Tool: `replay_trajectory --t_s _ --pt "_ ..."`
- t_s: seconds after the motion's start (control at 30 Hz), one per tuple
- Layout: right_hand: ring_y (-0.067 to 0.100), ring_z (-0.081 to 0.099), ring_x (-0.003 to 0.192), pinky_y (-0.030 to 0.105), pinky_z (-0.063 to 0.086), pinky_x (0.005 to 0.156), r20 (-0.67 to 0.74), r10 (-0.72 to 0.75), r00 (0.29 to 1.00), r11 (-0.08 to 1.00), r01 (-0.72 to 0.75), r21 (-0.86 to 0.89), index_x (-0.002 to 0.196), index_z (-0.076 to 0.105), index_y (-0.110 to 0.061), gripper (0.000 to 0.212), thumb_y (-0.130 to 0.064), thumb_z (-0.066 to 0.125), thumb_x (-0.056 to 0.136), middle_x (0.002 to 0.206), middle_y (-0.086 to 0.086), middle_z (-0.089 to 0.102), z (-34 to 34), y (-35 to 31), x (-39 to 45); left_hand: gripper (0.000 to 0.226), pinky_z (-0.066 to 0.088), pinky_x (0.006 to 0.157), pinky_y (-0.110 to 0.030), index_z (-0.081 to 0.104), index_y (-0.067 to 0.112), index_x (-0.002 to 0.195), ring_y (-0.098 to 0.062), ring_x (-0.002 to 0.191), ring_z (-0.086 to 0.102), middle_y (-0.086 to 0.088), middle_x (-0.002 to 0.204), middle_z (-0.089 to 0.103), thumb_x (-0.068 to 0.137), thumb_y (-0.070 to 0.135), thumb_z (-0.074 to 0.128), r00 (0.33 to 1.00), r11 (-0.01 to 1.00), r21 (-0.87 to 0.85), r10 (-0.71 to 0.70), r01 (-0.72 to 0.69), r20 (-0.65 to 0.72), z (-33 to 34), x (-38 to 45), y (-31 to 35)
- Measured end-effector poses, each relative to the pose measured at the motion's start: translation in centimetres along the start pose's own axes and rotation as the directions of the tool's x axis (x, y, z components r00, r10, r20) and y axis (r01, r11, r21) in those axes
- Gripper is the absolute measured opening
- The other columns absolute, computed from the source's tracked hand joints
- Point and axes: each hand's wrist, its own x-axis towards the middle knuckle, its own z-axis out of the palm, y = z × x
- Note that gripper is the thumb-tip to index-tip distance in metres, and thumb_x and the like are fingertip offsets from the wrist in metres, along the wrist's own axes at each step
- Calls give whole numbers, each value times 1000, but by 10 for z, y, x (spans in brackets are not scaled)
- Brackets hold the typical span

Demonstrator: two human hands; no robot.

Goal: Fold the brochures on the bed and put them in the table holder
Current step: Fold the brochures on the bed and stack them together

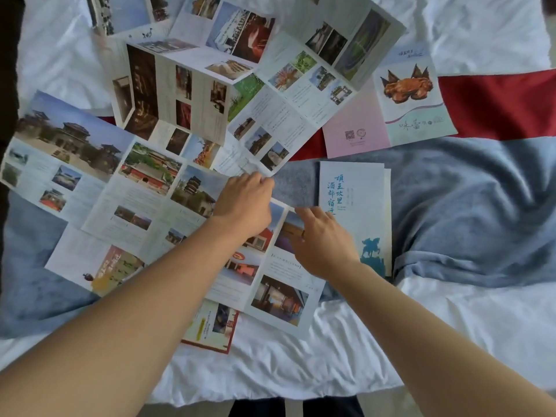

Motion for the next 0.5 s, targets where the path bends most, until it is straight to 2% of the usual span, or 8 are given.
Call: replay_trajectory --t_s 0.1,0.2,0.3,0.4,0.5 --pt "26 44 125 39 46 90 3 -18 1000 999 19 -44 149 35 -22 58 -29 53 94 141 2 51 7 -3 1 33 32 103 -39 58 18 120 -23 112 53 -2 117 61 87 14 57 998 1000 28 -7 9 -70 6 -2 -4" --pt "26 42 128 41 45 95 5 -16 1000 998 16 -59 151 31 -21 62 -28 53 94 145 4 47 10 -2 2 29 29 101 -38 61 24 114 -22 111 50 1 113 59 87 13 58 996 1000 -19 -15 13 -87 11 -2 -3" --pt "28 44 124 41 43 96 -25 -23 999 998 21 -64 147 38 -18 58 -30 55 92 139 6 49 12 -1 3 23 28 99 -38 63 29 102 -19 106 50 6 103 56 87 12 59 995 995 -97 -29 19 -97 11 -2 -8" --pt "26 49 109 38 41 92 -108 2 994 999 -7 -51 127 54 -18 36 -18 51 91 120 6 56 15 -5 6 21 26 102 -38 63 31 99 -19 106 51 9 101 54 89 14 59 995 985 -171 -45 30 -86 10 -7 -15" --pt "25 51 93 39 38 88 -169 47 985 998 -52 -24 94 55 -19 10 -16 45 93 100 3 58 16 -13 9 25 18 116 -47 63 27 112 -23 119 48 1 118 56 89 20 61 991 989 -145 -46 27 -129 11 -17 -24"
